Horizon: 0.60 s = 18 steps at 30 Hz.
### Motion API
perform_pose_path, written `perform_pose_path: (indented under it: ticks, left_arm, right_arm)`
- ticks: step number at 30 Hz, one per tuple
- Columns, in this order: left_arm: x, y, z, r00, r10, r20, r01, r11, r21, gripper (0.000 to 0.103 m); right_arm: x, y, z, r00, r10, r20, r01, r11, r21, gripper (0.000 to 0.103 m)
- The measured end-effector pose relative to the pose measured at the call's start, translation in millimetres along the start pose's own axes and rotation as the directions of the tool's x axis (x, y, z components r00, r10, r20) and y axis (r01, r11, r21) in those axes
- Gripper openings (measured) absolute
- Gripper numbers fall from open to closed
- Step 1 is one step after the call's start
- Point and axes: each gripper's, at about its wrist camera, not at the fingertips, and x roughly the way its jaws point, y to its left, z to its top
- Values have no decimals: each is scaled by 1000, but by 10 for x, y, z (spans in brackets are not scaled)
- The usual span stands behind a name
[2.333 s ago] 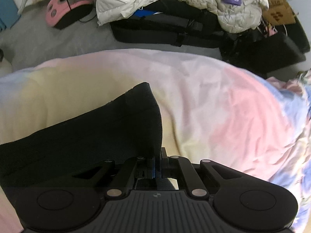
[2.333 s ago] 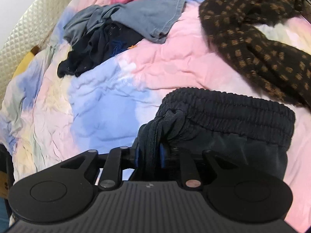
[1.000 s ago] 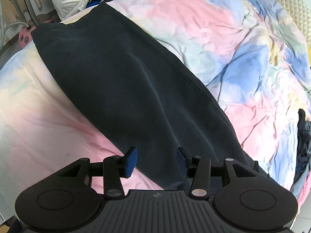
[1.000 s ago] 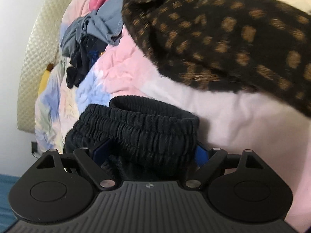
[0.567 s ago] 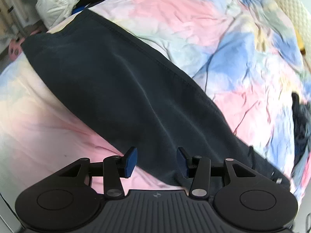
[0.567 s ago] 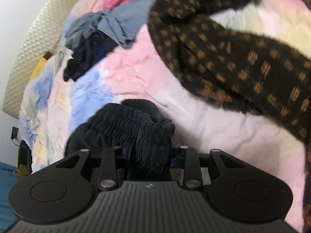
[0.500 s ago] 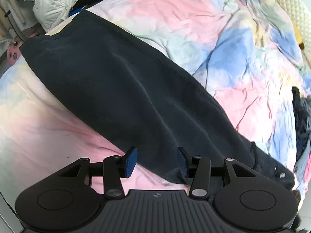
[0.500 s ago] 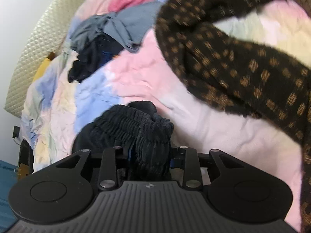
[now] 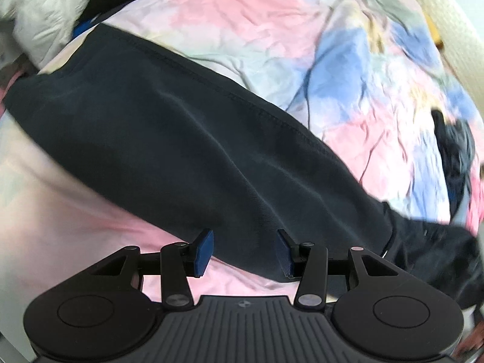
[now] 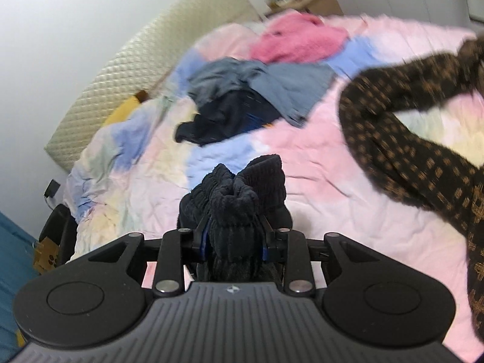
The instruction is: Fold clothes
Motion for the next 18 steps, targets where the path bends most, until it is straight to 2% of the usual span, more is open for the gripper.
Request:
perform_pose_path:
  ticks: [5,10,18]
  left_arm:
    - [-12,155,140,1000,-22,-15,23,997,79,47]
    - [-17,351,334,998,-65,-25,67,995,73,47]
    - [-69,609,615,992,-128,-23,129,990,59,48]
  right_arm:
    - [-258,622,-281,999,-5,53,9,997,-78,30]
    - [-401,1246,-639,997,5,71,8,984,-178,29]
    - [-427,2044,-1346,998,31,54,-10,936,-353,27]
